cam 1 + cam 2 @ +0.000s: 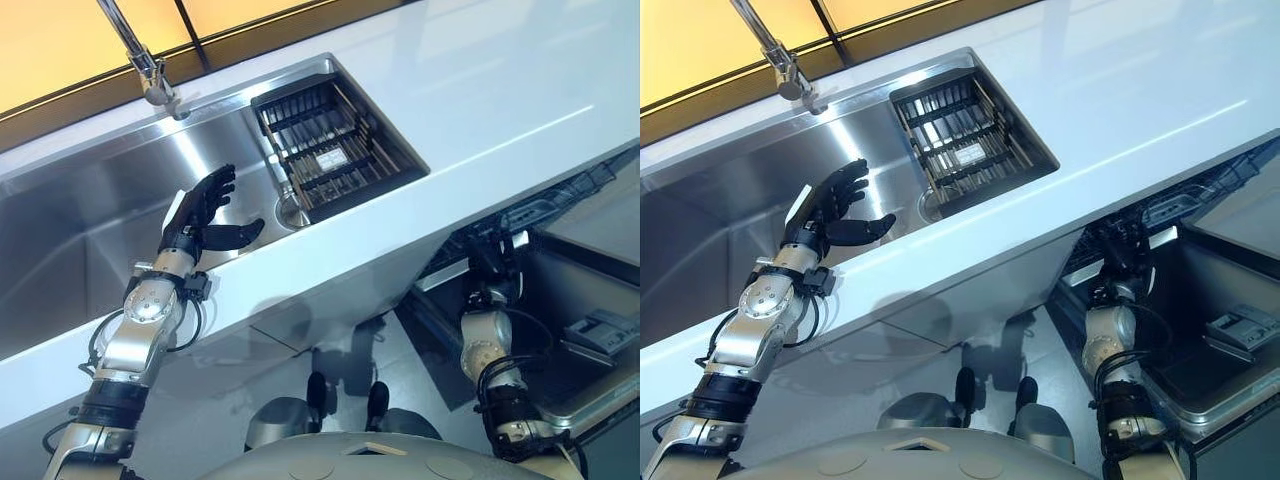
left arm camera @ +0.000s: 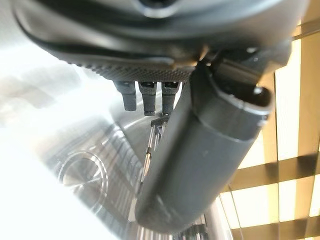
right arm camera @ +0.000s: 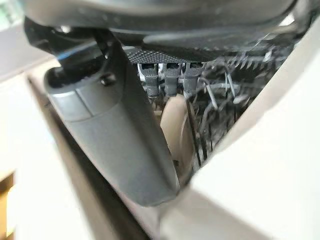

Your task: Pick up plates and place into dishwasher.

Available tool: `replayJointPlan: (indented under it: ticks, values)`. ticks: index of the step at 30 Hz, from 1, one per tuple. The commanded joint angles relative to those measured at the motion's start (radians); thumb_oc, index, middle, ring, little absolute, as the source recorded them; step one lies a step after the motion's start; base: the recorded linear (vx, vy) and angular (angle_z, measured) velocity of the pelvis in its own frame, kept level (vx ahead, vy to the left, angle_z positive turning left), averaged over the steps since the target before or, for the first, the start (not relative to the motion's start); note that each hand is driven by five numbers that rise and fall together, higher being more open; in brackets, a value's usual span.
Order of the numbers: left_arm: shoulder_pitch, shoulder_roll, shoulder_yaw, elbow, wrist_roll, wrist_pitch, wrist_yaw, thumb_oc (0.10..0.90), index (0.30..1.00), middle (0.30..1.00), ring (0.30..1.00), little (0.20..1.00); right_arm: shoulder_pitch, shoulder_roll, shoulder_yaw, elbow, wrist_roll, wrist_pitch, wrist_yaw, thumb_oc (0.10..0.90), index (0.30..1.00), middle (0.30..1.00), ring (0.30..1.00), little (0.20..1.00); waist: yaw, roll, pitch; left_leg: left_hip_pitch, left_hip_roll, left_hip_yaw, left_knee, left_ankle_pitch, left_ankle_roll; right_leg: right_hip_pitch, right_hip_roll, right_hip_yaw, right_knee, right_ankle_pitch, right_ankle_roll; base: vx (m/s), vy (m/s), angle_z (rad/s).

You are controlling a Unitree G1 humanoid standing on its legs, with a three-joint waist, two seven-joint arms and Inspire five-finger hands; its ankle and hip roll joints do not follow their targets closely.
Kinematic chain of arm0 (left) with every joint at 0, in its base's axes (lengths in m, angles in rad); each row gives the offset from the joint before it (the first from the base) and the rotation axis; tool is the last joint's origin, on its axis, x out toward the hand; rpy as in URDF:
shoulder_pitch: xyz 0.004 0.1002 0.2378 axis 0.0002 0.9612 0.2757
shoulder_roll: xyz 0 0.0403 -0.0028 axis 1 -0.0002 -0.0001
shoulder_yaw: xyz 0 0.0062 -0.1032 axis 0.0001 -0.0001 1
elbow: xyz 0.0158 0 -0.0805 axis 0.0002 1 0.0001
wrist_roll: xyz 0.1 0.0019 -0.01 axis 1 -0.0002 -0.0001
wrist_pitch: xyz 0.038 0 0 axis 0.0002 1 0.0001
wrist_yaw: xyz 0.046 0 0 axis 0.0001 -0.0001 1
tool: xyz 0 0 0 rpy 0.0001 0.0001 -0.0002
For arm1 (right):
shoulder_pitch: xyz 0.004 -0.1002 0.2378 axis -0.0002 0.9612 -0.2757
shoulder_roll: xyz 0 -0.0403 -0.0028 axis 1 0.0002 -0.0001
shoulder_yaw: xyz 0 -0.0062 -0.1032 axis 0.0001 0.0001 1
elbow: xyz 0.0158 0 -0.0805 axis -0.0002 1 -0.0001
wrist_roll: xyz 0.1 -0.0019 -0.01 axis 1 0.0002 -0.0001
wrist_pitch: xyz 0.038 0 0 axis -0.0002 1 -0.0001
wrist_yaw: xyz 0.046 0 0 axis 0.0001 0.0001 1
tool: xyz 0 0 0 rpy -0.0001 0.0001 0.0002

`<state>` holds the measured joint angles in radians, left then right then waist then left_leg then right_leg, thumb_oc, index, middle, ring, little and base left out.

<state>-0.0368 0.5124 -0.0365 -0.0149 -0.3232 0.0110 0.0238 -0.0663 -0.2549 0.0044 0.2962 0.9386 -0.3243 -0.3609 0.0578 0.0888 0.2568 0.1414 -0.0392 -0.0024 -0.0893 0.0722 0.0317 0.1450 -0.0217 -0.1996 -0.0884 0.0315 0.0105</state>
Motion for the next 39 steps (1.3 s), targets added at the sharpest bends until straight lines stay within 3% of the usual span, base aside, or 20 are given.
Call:
replayJointPlan:
  ticks: [1,6,12,16,20,21,25,32,39]
  values:
    - [0.017,0.050,0.075,-0.068,-0.011,-0.127,0.026,0.800,0.900,0.900,0.900,0.900,-0.051,-0.019,-0.061,-0.193,-0.181,-0.130,0.032,0.800,0.900,0.900,0.900,0.900,-0.034,-0.042,-0.076,0.023,-0.067,0.045,0.029,-0.135,0.035,-0.049,-0.026,0.038,0.147,-0.082,0.092,-0.07,-0.008,-0.10]
    - [0.042,0.050,0.132,-0.080,-0.021,-0.128,0.020,0.800,0.900,0.900,0.900,0.900,0.026,-0.044,-0.153,-0.203,-0.208,-0.137,0.036,0.800,0.900,0.900,0.900,0.900,-0.076,-0.048,-0.063,0.022,-0.063,0.065,0.026,-0.136,0.034,-0.061,-0.016,0.063,0.152,-0.082,0.097,-0.07,-0.011,-0.14]
    - [0.040,0.054,0.159,-0.073,-0.031,-0.128,0.017,0.800,0.900,0.900,0.900,0.900,0.062,-0.065,-0.201,-0.200,-0.227,-0.110,0.075,0.800,0.900,0.900,0.900,0.900,-0.098,-0.054,-0.059,0.017,-0.063,0.075,0.027,-0.136,0.031,-0.071,-0.008,0.078,0.155,-0.082,0.099,-0.04,-0.011,-0.14]
    - [0.045,0.056,0.178,-0.063,-0.032,-0.137,0.010,0.800,0.900,0.900,0.900,0.900,0.080,-0.081,-0.229,-0.187,-0.261,-0.111,0.037,0.800,0.900,0.900,0.900,0.900,-0.105,-0.058,-0.061,0.013,-0.061,0.085,0.029,-0.138,0.028,-0.073,-0.006,0.079,0.151,-0.083,0.099,-0.03,-0.008,-0.10]
    - [0.042,0.072,0.193,-0.044,-0.041,-0.147,0.013,0.800,0.900,0.900,0.900,0.900,0.089,-0.122,-0.296,-0.136,-0.369,-0.130,-0.139,0.800,0.900,0.900,0.900,0.900,-0.113,-0.061,-0.062,0.011,-0.057,0.098,0.027,-0.140,0.026,-0.080,-0.005,0.081,0.154,-0.084,0.102,-0.04,-0.021,-0.09]
    - [0.039,0.080,0.198,-0.036,-0.047,-0.148,0.018,0.800,0.900,0.900,0.900,0.900,0.091,-0.149,-0.332,-0.102,-0.412,-0.127,-0.226,0.800,0.900,0.900,0.900,0.900,-0.117,-0.061,-0.063,0.011,-0.055,0.104,0.026,-0.141,0.024,-0.082,-0.004,0.083,0.156,-0.085,0.104,0.00,0.000,0.00]
    - [0.031,0.107,0.208,-0.024,-0.066,-0.142,0.027,0.800,0.900,0.900,0.900,0.900,0.107,-0.219,-0.441,0.007,-0.459,-0.075,-0.379,0.800,0.900,0.900,0.900,0.900,-0.131,-0.057,-0.059,0.009,-0.051,0.115,0.028,-0.143,0.021,-0.093,0.000,0.092,0.168,-0.087,0.108,-0.03,-0.038,-0.04]
    - [0.006,0.133,0.226,-0.031,-0.055,-0.118,0.034,0.800,0.900,0.900,0.900,0.900,0.139,-0.266,-0.512,0.175,-0.448,-0.051,-0.336,0.800,0.900,0.900,0.900,0.900,-0.144,-0.049,-0.041,-0.014,-0.037,0.123,0.057,-0.148,0.023,-0.127,0.004,0.095,0.238,-0.120,0.103,-0.04,-0.098,-0.11]
    - [-0.057,0.155,0.199,-0.002,-0.096,-0.135,0.055,0.800,0.900,0.900,0.900,0.900,0.118,-0.331,-0.517,0.352,-0.331,-0.038,-0.262,0.800,0.900,0.900,0.900,0.900,-0.151,-0.042,-0.005,-0.072,-0.026,0.111,0.141,-0.171,0.008,-0.167,0.000,0.096,0.296,-0.159,0.086,-0.05,-0.105,-0.02]
